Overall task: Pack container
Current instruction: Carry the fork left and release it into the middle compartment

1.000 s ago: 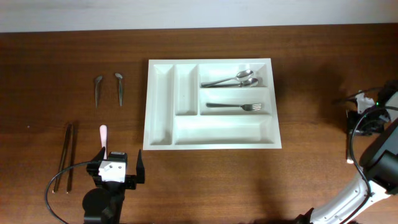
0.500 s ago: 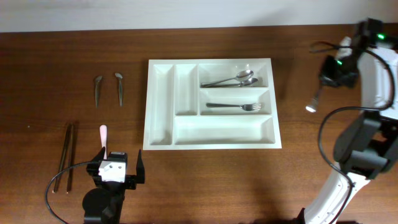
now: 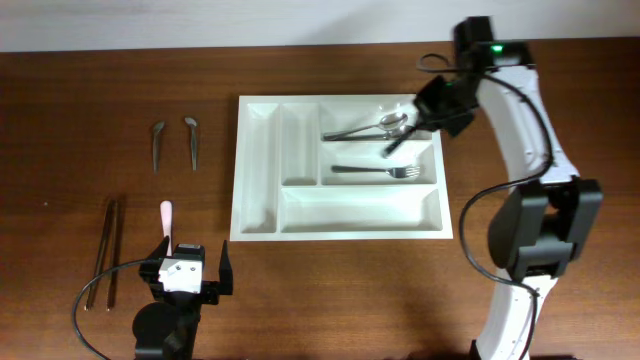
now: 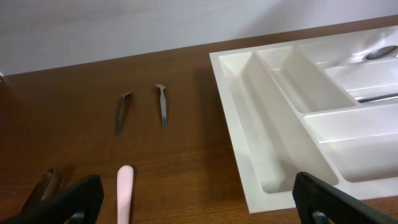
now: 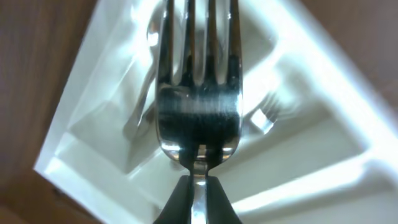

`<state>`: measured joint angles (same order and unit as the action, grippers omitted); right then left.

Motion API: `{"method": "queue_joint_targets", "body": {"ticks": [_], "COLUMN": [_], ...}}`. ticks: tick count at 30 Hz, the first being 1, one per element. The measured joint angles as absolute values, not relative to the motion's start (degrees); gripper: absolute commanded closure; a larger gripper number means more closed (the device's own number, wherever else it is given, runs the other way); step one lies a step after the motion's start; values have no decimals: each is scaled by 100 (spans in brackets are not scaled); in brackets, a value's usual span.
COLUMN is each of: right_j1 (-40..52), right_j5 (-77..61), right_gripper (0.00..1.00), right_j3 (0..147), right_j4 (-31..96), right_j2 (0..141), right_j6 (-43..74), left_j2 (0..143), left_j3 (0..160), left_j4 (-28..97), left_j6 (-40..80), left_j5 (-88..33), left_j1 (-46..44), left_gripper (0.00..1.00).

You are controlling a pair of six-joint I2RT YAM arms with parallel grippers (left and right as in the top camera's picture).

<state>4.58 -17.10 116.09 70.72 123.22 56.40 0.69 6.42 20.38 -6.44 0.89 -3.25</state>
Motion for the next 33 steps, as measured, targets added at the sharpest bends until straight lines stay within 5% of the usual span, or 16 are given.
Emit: {"method": "queue_joint_targets", "body": {"ticks": [10, 19, 26, 33], "right_j1": [1470, 1566, 1564, 1562], "right_j5": [-1245, -440, 329, 2261], "right_gripper": [87, 90, 52, 13], "right_j3": [11609, 11555, 11483, 11485], "right_j4": [7216, 6934, 6871, 6479], "right_j2": [12322, 12322, 12322, 12322], "right_j6": [8989, 10055, 9872, 7581], "left_j2": [69, 69, 69, 69], "left_j3": [642, 642, 642, 642], "left_j4": [2038, 2038, 2038, 2038], "left_j6": [-644, -644, -644, -644], "left_j5": [86, 86, 86, 86], "left_j1": [-325, -325, -325, -325], "left_gripper": [1, 1, 1, 1]}}
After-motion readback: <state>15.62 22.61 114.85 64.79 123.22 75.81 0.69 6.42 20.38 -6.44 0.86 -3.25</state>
